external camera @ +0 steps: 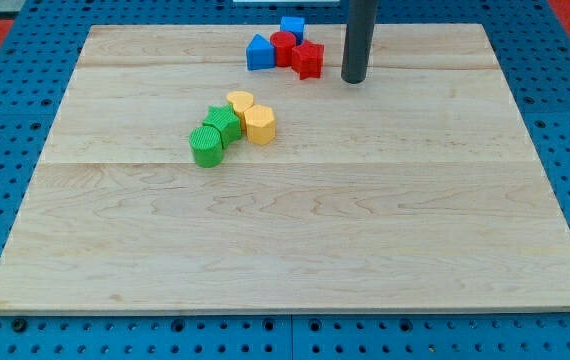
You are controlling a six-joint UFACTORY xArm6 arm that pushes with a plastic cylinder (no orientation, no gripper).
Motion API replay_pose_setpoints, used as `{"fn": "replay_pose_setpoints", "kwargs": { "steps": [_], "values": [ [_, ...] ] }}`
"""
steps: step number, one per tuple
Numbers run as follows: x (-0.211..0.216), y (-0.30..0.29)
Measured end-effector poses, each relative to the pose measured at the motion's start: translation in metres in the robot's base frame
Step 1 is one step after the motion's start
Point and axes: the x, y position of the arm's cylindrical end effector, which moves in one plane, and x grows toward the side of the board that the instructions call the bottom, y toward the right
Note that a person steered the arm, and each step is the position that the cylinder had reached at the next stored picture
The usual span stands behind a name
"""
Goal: Move away from the red star
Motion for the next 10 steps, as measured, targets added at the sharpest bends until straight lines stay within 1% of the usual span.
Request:
{"fn": "replay_pose_setpoints", "kwargs": {
  "steps": [2,3,4,5,6,7,10],
  "values": [
    [0.001,0.000],
    [0.031,0.002],
    [0.061,-0.014],
    [0.061,-0.014],
    [0.042,-0.014],
    [0.035,0.016],
    [0.037,0.023]
  ]
}}
